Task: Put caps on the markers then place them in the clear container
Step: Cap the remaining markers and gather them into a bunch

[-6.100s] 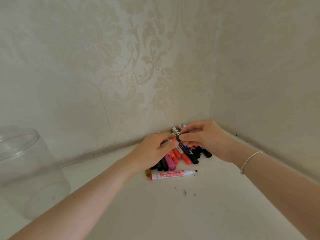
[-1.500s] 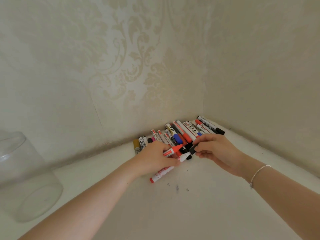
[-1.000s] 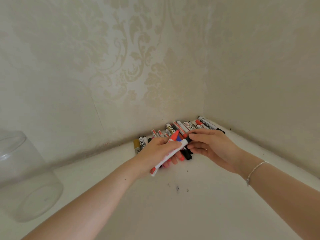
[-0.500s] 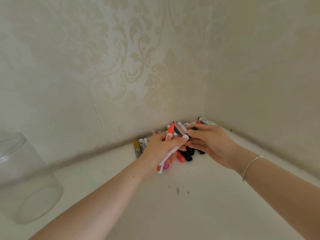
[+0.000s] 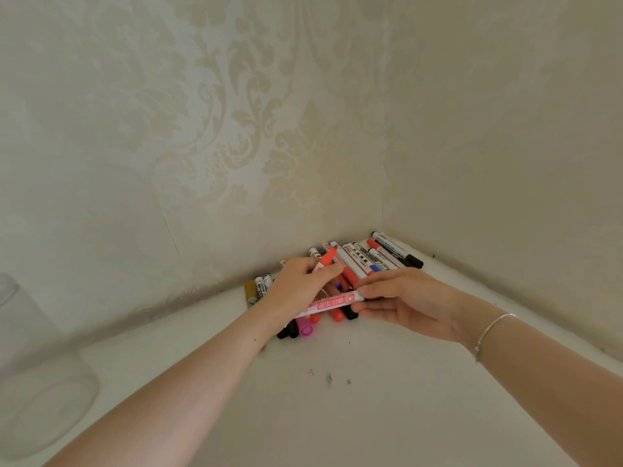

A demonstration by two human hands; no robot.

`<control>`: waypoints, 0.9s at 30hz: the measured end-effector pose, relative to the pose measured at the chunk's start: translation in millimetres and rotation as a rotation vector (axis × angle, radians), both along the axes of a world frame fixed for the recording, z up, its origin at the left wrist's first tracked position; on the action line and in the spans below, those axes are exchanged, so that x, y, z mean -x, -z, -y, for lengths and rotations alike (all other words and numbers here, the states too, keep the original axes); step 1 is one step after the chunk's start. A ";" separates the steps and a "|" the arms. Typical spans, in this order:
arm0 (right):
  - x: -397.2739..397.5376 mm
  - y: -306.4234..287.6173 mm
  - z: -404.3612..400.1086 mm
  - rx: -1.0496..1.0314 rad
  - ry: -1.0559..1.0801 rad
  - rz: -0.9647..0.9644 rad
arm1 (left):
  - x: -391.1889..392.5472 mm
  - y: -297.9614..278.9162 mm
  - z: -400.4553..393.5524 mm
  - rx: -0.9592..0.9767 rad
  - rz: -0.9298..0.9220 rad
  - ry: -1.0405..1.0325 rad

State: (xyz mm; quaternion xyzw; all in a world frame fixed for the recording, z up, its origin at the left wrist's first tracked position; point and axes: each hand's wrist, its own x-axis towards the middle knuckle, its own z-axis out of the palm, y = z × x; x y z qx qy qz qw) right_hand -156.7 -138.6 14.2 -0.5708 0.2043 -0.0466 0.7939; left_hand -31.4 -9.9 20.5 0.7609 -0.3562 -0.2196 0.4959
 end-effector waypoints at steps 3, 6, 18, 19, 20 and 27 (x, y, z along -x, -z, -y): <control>4.9 -2.4 5.3 0.007 -0.085 -0.031 | -4.4 -0.7 8.8 0.005 0.093 -0.048; 8.1 -7.7 8.4 0.059 -0.138 -0.036 | -3.9 -4.6 19.8 0.023 0.127 -0.016; 18.6 -17.5 92.1 0.807 0.576 -0.171 | -7.1 6.7 54.4 0.152 0.162 -0.226; 16.3 -13.2 94.0 0.868 0.591 -0.175 | -8.8 8.7 57.0 0.142 0.107 -0.204; 13.4 -8.1 96.3 0.920 0.598 -0.170 | -10.9 10.0 59.4 0.139 0.048 -0.189; -12.0 24.1 110.0 1.282 0.575 -0.206 | -15.2 16.1 62.3 0.185 -0.073 -0.108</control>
